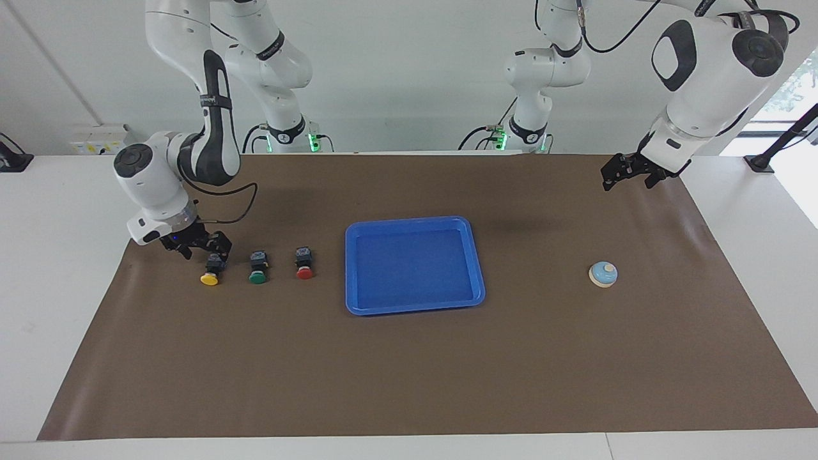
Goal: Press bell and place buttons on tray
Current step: 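Grasp the yellow button with the right gripper while the left gripper withdraws, then carry the yellow button into the tray and release it, then grasp the green button with the right gripper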
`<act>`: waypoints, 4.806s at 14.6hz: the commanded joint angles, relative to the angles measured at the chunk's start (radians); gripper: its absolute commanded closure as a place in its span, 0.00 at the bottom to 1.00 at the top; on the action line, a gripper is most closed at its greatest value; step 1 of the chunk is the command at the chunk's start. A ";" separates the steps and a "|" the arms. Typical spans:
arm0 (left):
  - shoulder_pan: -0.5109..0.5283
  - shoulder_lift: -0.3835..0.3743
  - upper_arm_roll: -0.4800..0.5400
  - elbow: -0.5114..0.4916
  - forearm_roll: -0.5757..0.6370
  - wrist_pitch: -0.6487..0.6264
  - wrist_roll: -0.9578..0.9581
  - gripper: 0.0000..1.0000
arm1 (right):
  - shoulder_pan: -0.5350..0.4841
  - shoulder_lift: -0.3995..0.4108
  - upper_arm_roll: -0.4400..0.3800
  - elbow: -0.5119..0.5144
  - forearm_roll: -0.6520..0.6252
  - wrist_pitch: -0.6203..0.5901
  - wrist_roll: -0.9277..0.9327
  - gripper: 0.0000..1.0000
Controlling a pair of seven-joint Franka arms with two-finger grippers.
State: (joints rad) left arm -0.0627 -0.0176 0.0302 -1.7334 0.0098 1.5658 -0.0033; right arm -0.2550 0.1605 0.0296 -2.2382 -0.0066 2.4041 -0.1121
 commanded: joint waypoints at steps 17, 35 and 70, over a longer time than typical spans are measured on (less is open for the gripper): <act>-0.005 -0.001 0.016 0.041 -0.021 -0.047 0.016 0.00 | 0.296 0.066 0.016 0.311 -0.004 -0.296 0.121 1.00; -0.009 -0.012 0.016 0.044 -0.017 -0.038 0.006 0.00 | 0.691 0.177 0.023 0.292 0.013 -0.165 0.681 0.37; -0.009 -0.012 0.016 0.044 -0.017 -0.038 0.006 0.00 | 0.217 -0.003 0.013 -0.003 0.019 -0.049 0.101 0.82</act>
State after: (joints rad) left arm -0.0718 -0.0248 0.0414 -1.7000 0.0065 1.5414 -0.0009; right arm -0.0301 0.1583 0.0292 -2.2333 -0.0033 2.3320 -0.0071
